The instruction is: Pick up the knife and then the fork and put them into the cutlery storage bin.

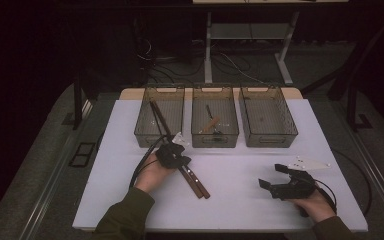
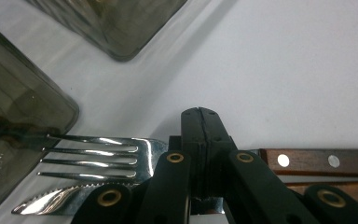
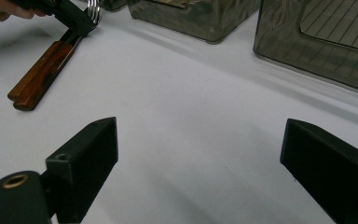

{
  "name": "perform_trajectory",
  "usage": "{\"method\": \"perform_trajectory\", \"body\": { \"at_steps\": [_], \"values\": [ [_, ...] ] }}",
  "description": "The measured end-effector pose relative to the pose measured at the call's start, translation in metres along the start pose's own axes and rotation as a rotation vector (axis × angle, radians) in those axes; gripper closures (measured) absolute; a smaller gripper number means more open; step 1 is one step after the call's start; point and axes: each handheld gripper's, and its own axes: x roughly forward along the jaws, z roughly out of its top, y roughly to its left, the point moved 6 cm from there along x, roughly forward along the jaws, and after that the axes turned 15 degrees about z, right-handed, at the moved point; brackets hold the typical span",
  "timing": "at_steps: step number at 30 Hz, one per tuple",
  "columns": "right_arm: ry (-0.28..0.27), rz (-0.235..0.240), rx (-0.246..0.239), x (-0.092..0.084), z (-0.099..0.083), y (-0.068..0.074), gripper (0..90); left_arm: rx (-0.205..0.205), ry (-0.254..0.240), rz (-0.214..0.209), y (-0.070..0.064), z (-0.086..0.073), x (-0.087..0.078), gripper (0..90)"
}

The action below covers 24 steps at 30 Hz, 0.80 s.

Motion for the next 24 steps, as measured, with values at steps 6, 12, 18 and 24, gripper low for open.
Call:
{"method": "perform_trajectory", "body": {
  "at_steps": [6, 12, 18, 24],
  "values": [
    [0.003, -0.001, 0.000, 0.000, 0.000, 0.000, 10.8, 0.001, 0.013, -0.014, 0.002, -0.004, -0.003, 90.0],
    [0.005, 0.000, 0.000, 0.000, 0.000, -0.001, 10.8, -0.013, 0.026, -0.021, 0.002, -0.009, -0.007, 90.0],
    [0.006, 0.000, 0.001, 0.000, -0.001, -0.001, 10.8, -0.013, 0.032, -0.024, 0.003, -0.014, -0.011, 90.0],
    [0.007, 0.000, 0.001, 0.000, -0.001, -0.001, 10.8, -0.020, 0.038, -0.029, 0.004, -0.019, -0.015, 90.0]
  ]
}}
